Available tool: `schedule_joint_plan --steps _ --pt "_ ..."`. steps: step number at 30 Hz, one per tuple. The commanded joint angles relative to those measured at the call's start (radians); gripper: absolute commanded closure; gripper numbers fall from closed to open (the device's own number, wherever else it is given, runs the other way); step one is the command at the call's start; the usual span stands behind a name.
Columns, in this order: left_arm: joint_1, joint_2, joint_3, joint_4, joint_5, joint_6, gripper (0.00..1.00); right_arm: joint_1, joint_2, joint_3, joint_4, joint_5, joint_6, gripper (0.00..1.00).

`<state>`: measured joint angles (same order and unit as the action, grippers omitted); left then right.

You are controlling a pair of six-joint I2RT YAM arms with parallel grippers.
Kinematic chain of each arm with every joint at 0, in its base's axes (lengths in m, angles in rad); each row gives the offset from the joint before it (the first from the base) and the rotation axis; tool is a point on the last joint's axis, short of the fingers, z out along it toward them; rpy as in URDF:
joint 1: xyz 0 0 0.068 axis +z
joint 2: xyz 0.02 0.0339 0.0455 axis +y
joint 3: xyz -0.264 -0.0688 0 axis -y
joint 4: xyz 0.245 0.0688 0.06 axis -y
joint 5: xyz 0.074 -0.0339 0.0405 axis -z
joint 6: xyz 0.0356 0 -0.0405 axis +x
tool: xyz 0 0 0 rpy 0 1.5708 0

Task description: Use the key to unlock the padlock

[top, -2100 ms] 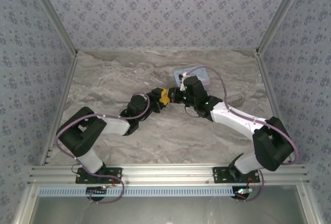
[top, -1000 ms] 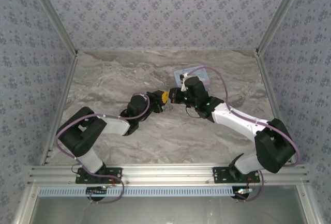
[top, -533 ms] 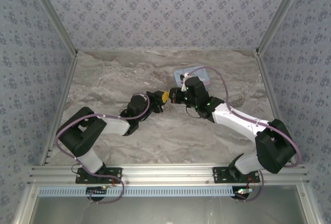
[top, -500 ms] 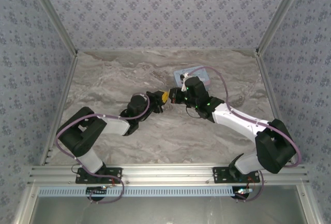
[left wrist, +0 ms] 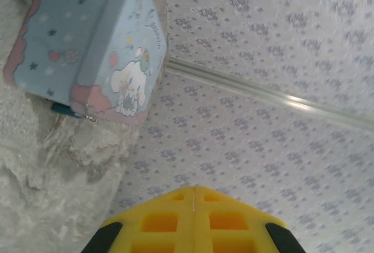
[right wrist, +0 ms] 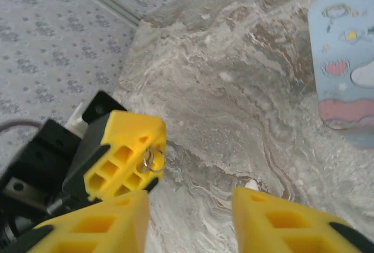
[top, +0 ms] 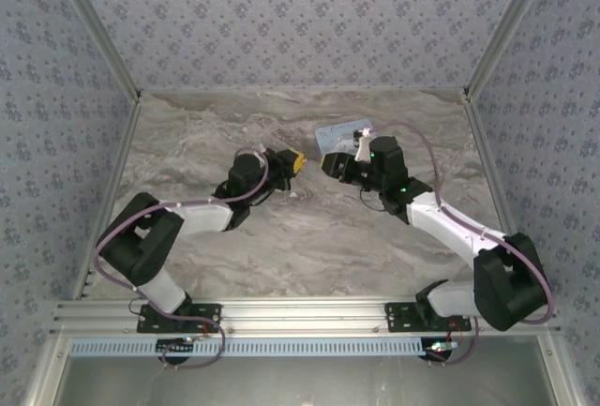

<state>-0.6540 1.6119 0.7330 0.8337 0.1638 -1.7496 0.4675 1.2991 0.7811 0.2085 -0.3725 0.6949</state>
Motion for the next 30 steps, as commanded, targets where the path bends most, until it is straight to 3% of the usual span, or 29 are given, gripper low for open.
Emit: schedule_joint_plan --steps 1,4,6,13,20,30 --pt "-0.002 -0.096 0.109 -0.221 0.058 0.373 1.0 -0.047 -0.045 -0.037 0.109 -0.148 -0.004 0.47" --pt "-0.017 -0.164 0.194 -0.416 0.044 0.626 1.0 -0.091 -0.049 -0.072 0.234 -0.253 0.037 0.36" --pt "-0.022 -0.197 0.213 -0.446 0.038 0.738 1.0 -0.109 -0.043 -0.089 0.318 -0.304 0.071 0.3" --pt "-0.025 -0.256 0.247 -0.447 0.139 0.929 1.0 -0.119 -0.012 -0.096 0.562 -0.398 0.161 0.16" --pt "-0.027 -0.28 0.252 -0.372 0.204 0.973 1.0 -0.075 0.007 -0.041 0.618 -0.438 0.162 0.17" --pt "-0.027 -0.286 0.249 -0.322 0.214 0.935 1.0 -0.013 0.056 0.003 0.634 -0.441 0.162 0.35"
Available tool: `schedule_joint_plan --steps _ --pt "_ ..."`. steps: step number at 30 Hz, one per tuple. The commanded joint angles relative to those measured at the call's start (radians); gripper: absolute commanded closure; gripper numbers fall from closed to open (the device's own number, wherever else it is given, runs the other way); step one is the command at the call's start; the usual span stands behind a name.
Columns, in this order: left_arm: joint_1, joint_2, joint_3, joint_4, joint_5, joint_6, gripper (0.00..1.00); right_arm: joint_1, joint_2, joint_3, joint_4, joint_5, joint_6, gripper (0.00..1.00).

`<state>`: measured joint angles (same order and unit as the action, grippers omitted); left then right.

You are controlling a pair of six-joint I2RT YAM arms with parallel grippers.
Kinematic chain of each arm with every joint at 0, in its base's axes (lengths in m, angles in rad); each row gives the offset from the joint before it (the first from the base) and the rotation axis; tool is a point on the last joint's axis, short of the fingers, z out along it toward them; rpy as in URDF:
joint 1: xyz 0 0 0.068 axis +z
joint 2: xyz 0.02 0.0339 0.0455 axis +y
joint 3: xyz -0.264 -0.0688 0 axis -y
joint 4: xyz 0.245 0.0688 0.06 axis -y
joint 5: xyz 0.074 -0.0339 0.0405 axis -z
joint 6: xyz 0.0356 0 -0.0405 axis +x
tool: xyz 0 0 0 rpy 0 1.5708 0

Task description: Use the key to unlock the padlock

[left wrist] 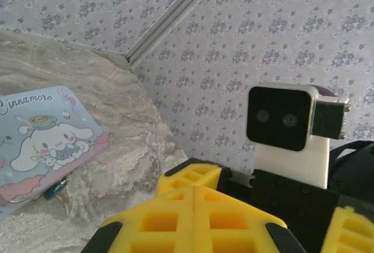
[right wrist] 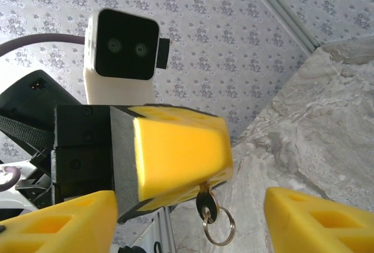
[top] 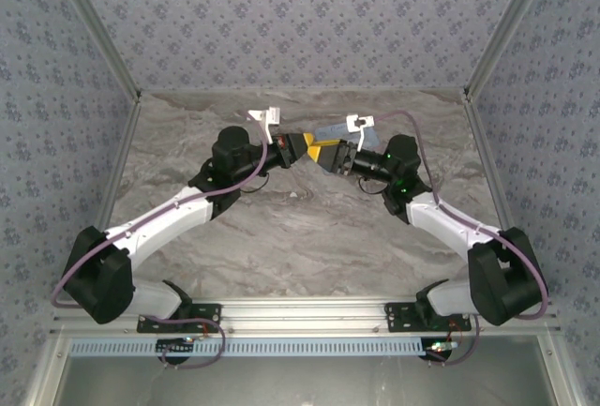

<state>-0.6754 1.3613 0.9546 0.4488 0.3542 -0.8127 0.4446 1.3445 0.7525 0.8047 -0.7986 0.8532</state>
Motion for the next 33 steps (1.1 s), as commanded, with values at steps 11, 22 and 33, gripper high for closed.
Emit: schedule_joint_plan --steps 11,22,33 --pt "-0.006 -0.019 0.015 0.115 0.032 -0.047 1.0 0.015 0.016 0.02 0.042 -0.004 0.01 0.57" --pt "-0.005 -0.018 0.009 0.121 0.023 -0.057 1.0 0.011 0.016 0.015 0.031 0.005 0.011 0.78" --pt "-0.005 -0.018 0.003 0.116 0.029 -0.051 1.0 -0.004 -0.005 0.006 0.029 0.024 0.015 0.91"
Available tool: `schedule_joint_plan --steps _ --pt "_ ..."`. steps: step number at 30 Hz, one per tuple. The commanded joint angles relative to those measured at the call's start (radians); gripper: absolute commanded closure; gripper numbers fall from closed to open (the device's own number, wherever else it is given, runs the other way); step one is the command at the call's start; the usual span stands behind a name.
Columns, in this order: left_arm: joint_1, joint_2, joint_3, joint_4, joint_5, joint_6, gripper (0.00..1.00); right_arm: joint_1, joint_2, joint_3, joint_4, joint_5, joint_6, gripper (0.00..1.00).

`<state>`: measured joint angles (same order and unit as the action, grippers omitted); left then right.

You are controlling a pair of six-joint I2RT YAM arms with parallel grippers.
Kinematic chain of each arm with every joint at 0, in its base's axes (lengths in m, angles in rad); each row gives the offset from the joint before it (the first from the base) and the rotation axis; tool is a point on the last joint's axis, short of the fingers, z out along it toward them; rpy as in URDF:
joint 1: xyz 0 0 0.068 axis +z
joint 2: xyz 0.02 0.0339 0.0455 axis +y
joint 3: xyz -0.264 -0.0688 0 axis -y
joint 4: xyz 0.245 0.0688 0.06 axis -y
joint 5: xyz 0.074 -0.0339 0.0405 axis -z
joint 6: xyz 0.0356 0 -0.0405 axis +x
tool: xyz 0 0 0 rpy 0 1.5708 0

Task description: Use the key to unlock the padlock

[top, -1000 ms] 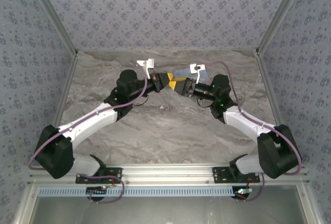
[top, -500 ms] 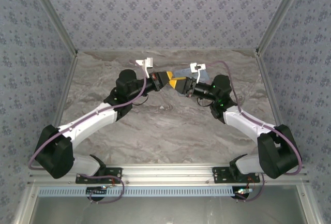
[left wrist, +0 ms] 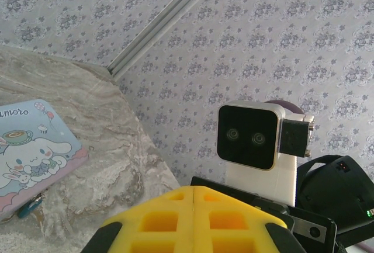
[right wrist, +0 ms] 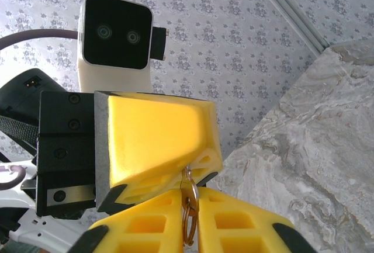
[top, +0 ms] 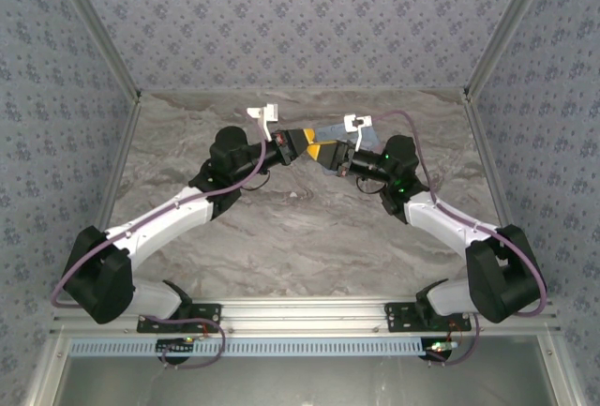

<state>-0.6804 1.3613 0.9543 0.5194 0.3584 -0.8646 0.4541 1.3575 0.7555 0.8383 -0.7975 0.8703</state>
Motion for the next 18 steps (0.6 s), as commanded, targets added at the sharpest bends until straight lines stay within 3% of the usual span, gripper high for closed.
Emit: schedule_joint_plan --steps 1,4,10,18 --pt "0.0 -0.018 0.003 0.044 0.025 0.002 1.0 -0.015 -0.021 0.002 -0.007 0.022 -0.001 0.93" --pt "0.004 -0.023 0.003 0.03 0.019 0.007 0.98 -0.022 -0.034 -0.002 -0.041 0.033 -0.017 0.99" --pt "0.038 -0.055 -0.002 -0.042 -0.01 0.023 0.56 -0.032 -0.071 -0.018 -0.193 0.067 -0.103 1.0" --pt "0.124 -0.058 0.031 -0.298 -0.084 0.084 0.29 -0.033 -0.158 0.004 -0.679 0.23 -0.379 1.0"
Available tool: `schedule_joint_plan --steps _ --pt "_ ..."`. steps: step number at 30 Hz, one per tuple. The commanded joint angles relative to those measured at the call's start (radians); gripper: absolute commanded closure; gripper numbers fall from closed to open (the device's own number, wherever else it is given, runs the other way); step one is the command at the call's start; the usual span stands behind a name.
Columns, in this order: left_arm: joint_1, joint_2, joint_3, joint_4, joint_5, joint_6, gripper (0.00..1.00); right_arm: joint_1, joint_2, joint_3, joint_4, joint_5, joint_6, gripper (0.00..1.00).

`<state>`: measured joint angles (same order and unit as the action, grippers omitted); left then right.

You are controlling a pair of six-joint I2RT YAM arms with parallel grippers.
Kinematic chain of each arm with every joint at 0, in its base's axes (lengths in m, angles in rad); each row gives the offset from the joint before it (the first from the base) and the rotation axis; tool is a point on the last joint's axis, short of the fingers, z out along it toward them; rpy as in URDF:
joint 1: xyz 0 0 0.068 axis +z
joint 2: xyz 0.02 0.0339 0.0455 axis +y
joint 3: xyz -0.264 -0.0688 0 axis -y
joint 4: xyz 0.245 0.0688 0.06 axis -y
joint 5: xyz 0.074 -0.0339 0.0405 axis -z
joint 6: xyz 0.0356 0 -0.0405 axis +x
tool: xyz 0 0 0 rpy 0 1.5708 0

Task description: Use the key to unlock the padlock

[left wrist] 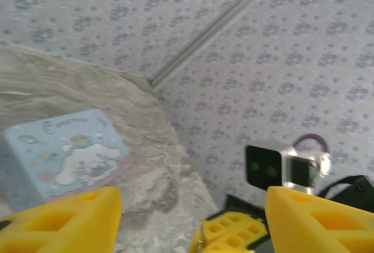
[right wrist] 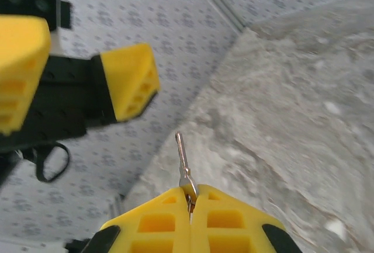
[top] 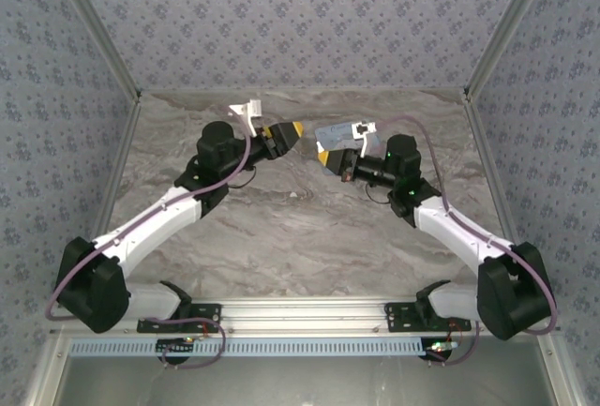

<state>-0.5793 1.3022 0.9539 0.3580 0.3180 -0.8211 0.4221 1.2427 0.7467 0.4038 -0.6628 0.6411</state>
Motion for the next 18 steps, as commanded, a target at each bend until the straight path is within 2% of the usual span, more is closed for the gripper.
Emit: schedule_joint_plan --steps 1,5,9,14,18 --pt "0.028 0.014 0.039 -0.166 -0.053 0.053 0.26 -0.002 -0.05 0.013 -0.283 0.12 -0.17 1.0" --pt "0.036 0.115 0.098 -0.274 -0.067 0.098 0.18 -0.003 -0.072 0.02 -0.434 0.227 -0.244 1.0" --pt "0.036 0.254 0.177 -0.312 -0.044 0.1 0.15 -0.003 -0.077 0.033 -0.562 0.33 -0.291 1.0" --pt "0.035 0.429 0.272 -0.31 -0.027 0.044 0.08 -0.019 -0.106 0.01 -0.589 0.372 -0.297 1.0" --pt "0.026 0.577 0.369 -0.299 0.04 0.016 0.01 -0.054 -0.129 -0.008 -0.602 0.373 -0.285 1.0"
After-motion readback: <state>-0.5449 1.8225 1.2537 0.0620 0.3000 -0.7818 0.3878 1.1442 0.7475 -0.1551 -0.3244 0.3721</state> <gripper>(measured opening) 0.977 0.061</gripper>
